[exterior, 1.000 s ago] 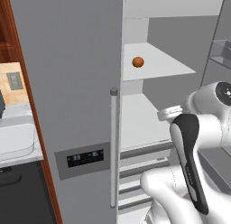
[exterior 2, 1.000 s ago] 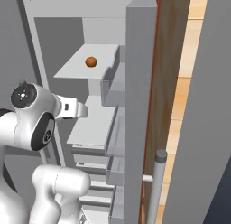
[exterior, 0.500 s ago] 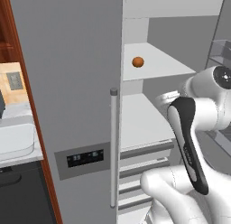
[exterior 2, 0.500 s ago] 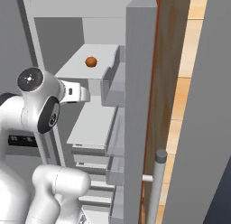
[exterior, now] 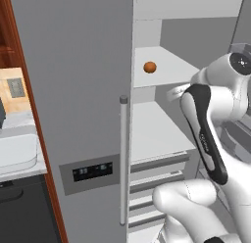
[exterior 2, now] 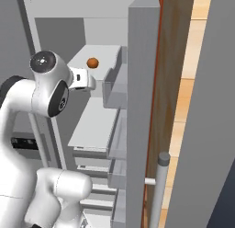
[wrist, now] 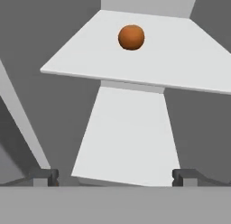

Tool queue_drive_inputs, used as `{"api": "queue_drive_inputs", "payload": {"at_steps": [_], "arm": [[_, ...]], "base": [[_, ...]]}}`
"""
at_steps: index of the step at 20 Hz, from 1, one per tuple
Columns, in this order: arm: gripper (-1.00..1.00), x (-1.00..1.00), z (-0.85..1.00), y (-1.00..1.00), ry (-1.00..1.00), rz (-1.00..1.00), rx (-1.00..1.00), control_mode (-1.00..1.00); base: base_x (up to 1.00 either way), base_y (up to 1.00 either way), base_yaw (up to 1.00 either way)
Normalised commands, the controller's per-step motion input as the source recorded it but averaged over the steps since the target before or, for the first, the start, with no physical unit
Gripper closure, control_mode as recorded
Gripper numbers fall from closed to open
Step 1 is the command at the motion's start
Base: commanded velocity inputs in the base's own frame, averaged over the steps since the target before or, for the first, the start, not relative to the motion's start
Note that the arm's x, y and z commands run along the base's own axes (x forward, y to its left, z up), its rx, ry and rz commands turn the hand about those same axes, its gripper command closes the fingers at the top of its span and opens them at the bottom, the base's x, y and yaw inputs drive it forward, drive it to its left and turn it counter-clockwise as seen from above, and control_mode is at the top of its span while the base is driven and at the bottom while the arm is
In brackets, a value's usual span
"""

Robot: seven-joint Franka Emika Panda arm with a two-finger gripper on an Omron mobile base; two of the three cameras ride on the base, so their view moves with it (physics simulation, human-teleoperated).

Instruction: Pick the tangerine and peach from the fridge and place them inside the tupperware on the counter.

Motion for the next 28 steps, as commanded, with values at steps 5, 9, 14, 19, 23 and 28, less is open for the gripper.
{"api": "queue_drive_inputs", "payload": {"at_steps": [5, 9, 14, 19, 23, 28], "arm": [[-1.0, 0.53, 0.0, 0.0, -0.03, 0.05, 0.0, -1.0], [-1.0, 0.54, 0.0, 0.0, -0.08, 0.05, 0.0, -1.0], [-1.0, 0.52, 0.0, 0.0, -0.06, 0.03, 0.0, -1.0], [-1.0, 0.59, 0.0, 0.0, 0.0, 0.02, 0.0, -1.0], [-1.0, 0.61, 0.01, 0.0, 0.0, 0.01, 0.0, -1.0], [-1.0, 0.58, 0.01, 0.0, 0.0, 0.01, 0.0, -1.0]], "base": [[0.0, 0.0, 0.0], [0.0, 0.0, 0.0], [0.0, 0.0, 0.0], [0.0, 0.0, 0.0], [0.0, 0.0, 0.0], [0.0, 0.0, 0.0]]}}
